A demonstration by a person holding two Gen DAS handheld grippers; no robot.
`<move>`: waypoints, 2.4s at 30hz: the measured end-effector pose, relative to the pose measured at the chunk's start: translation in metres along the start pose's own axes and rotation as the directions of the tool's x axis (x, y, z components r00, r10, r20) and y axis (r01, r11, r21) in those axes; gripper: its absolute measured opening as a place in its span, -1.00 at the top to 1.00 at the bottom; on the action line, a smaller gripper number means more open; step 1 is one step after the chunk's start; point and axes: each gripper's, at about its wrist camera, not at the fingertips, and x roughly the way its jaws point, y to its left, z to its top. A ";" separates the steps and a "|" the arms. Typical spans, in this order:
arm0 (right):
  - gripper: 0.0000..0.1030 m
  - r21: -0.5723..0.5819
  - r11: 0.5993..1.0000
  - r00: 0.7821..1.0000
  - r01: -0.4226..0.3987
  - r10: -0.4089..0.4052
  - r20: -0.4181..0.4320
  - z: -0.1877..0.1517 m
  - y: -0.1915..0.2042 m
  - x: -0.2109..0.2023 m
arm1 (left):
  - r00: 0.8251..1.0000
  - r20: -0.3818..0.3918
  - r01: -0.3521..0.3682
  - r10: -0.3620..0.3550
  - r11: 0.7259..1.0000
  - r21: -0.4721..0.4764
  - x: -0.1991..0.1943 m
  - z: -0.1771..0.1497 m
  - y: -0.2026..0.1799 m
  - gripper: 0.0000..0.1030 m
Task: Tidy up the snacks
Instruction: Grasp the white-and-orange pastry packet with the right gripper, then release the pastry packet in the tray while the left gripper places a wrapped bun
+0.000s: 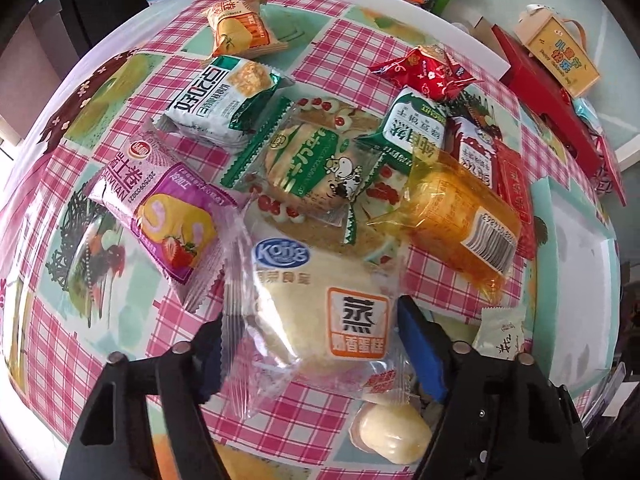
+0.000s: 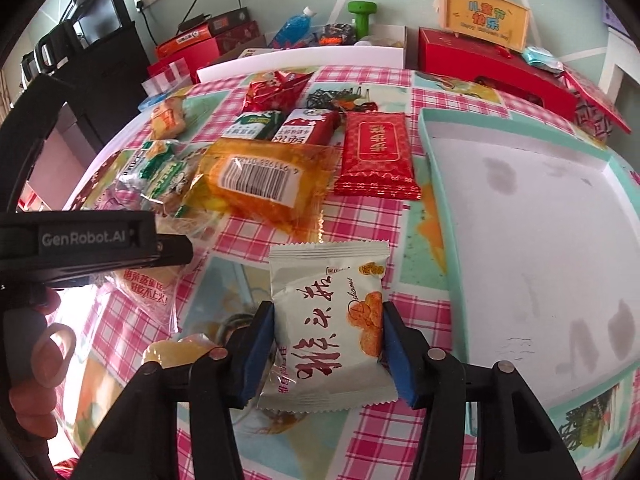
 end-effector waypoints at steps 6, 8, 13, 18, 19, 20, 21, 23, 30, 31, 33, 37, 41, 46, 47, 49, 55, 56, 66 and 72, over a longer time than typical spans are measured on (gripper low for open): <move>-0.06 0.025 1.000 1.000 -0.003 0.003 0.002 0.000 -0.004 -0.002 | 1.000 0.013 0.010 -0.010 1.000 0.006 -0.002 -0.001 -0.006 -0.27; -0.06 0.035 0.999 1.000 -0.007 0.007 0.003 0.000 -0.005 -0.003 | 1.000 0.019 0.010 -0.010 1.000 0.012 -0.003 -0.001 -0.007 -0.25; -0.06 0.056 0.998 1.000 -0.015 0.014 0.018 0.001 -0.009 -0.008 | 1.000 0.024 0.004 -0.004 1.000 0.013 -0.010 -0.003 -0.004 -0.22; -0.06 0.081 0.996 0.996 -0.043 0.036 0.078 0.005 -0.011 -0.027 | 0.996 0.088 0.021 -0.023 0.999 0.024 -0.034 -0.004 0.001 -0.22; -0.06 0.085 0.995 0.995 -0.046 0.038 0.093 0.006 -0.012 -0.031 | 0.994 0.105 0.026 -0.029 0.999 0.028 -0.040 -0.005 0.001 -0.22; -0.06 0.093 0.994 0.993 -0.049 0.039 0.111 0.007 -0.013 -0.036 | 0.993 0.116 0.027 -0.030 0.999 0.031 -0.044 -0.005 0.001 -0.22; -0.06 0.100 0.994 0.992 -0.052 0.040 0.124 0.008 -0.014 -0.039 | 0.991 0.132 0.029 -0.034 0.999 0.035 -0.049 -0.006 0.000 -0.22; -0.06 0.115 0.992 0.988 -0.055 0.037 0.152 0.010 -0.018 -0.047 | 0.986 0.162 0.040 -0.047 0.998 0.045 -0.061 -0.006 -0.001 -0.22; -0.06 0.205 0.977 0.972 0.054 -0.099 0.213 0.021 -0.055 -0.067 | 0.965 0.239 0.083 -0.111 0.988 0.127 -0.074 -0.004 -0.036 -0.22; -0.06 0.219 0.973 0.968 0.077 -0.125 0.217 0.022 -0.063 -0.069 | 0.961 0.243 0.095 -0.129 0.985 0.147 -0.075 -0.005 -0.043 -0.22; -0.06 0.248 0.960 0.957 0.129 -0.186 0.221 0.022 -0.079 -0.073 | 0.958 0.231 0.133 -0.172 0.976 0.173 -0.071 -0.005 -0.057 -0.22; -0.06 0.303 0.933 0.937 0.194 -0.268 0.225 0.023 -0.109 -0.081 | 0.956 0.208 0.158 -0.208 0.959 0.235 -0.063 -0.004 -0.091 -0.22; -0.06 0.356 0.904 0.920 0.238 -0.327 0.216 0.023 -0.138 -0.086 | 0.950 0.213 0.158 -0.230 0.939 0.305 -0.061 -0.002 -0.126 -0.22; -0.06 0.424 0.860 0.900 0.285 -0.392 0.190 0.019 -0.170 -0.088 | 0.943 0.202 0.174 -0.264 0.911 0.374 -0.053 -0.001 -0.169 -0.23; -0.06 0.441 0.849 0.896 0.292 -0.403 0.184 0.018 -0.178 -0.088 | 0.943 0.197 0.175 -0.267 0.905 0.388 -0.049 -0.001 -0.179 -0.23; -0.06 0.468 0.831 0.891 0.302 -0.421 0.173 0.016 -0.191 -0.088 | 0.945 0.186 0.176 -0.270 0.897 0.405 -0.042 0.000 -0.192 -0.23; -0.06 0.527 0.790 0.888 0.313 -0.440 0.133 0.011 -0.221 -0.082 | 0.946 0.158 0.192 -0.284 0.881 0.433 -0.021 0.001 -0.225 -0.23; -0.06 0.532 0.785 0.886 0.317 -0.445 0.129 0.011 -0.225 -0.082 | 0.948 0.152 0.191 -0.280 0.881 0.434 -0.018 0.001 -0.229 -0.23; -0.09 0.572 0.758 0.891 0.314 -0.443 0.098 0.008 -0.248 -0.075 | 0.951 0.147 0.176 -0.272 0.867 0.465 0.002 0.000 -0.265 -0.42; -0.43 0.573 0.753 0.892 0.323 -0.445 0.082 0.009 -0.250 -0.076 | 0.955 0.176 0.134 -0.239 0.877 0.461 0.001 -0.002 -0.267 -0.82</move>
